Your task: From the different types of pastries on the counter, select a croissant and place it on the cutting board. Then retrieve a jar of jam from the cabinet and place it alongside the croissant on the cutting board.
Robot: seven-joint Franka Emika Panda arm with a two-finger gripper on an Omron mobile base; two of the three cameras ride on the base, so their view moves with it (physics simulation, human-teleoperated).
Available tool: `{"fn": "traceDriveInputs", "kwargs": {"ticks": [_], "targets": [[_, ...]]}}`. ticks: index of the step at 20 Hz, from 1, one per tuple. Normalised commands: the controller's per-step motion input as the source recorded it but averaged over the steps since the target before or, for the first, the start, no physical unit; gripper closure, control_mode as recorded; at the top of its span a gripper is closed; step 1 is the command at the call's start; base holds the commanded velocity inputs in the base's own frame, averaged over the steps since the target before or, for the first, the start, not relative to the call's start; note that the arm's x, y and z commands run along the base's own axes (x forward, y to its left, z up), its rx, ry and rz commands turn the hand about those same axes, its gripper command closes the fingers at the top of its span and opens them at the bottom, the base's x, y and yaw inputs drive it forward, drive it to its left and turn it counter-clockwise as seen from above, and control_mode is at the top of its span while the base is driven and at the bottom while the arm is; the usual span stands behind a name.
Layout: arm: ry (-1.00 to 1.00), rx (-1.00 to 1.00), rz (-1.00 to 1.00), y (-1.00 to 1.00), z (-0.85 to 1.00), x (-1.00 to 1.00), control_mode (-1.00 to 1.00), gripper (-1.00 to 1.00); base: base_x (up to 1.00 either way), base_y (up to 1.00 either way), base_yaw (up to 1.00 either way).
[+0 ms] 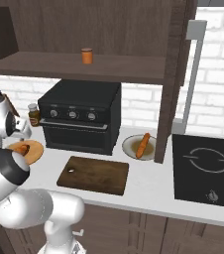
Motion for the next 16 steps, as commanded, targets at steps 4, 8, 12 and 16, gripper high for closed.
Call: {"fn": "traceDriveInputs", "kwargs": {"ticks": [4, 8, 12, 16], "targets": [[0.0, -0.02, -0.24, 0.55, -0.02, 0.39, -1.0, -1.0, 0.0, 0.0, 0.0], [0.0, 0.0, -0.21, 0.35, -0.02, 0.28, -1.0, -1.0, 0.0, 0.0, 0.0], [0.05, 0.0, -0.17, 0.0, -0.1, 0.0, -1.0, -1.0, 0.0, 0.0, 0.0], [0.01, 0.02, -0.01, -0.04, -0.01, 0.0, -1.0, -1.0, 0.0, 0.0, 0.0]]}}
